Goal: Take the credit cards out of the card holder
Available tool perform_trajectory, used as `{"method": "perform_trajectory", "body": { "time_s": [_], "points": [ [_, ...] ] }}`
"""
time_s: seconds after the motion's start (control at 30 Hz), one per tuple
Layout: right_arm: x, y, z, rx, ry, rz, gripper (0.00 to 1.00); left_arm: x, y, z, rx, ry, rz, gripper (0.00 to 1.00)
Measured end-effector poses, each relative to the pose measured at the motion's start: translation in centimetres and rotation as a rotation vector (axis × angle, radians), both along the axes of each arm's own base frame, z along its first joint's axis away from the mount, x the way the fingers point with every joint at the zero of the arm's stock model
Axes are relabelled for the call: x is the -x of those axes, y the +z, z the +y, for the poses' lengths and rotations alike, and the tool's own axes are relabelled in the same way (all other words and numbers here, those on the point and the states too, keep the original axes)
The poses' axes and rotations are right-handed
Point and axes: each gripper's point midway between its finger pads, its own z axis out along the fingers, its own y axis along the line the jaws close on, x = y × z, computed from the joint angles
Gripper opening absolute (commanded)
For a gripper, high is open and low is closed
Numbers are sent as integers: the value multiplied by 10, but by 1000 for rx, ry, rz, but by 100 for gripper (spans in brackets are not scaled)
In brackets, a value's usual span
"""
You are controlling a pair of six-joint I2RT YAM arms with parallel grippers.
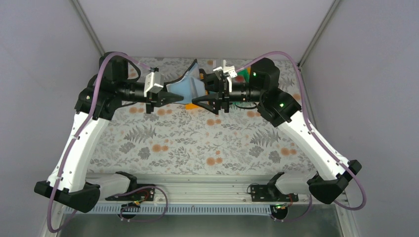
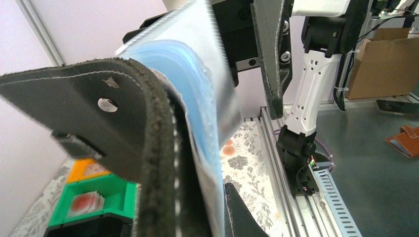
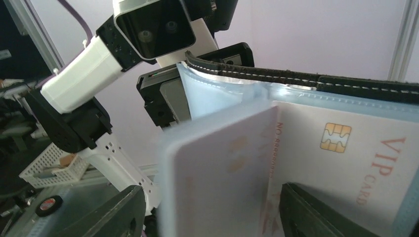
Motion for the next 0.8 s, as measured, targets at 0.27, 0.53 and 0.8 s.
{"method": "perform_trajectory", "body": {
  "time_s": [0.27, 0.53, 0.8],
  "points": [
    [7, 5, 1, -22, 42, -7, 65, -9, 3, 0, -6, 51, -1, 2],
    [21, 12, 13, -41, 97, 2, 66, -32, 4, 2, -15, 166, -6, 2],
    [24, 41, 11, -66, 72, -67, 61, 2, 11, 15, 44, 174, -179, 2]
  ]
}}
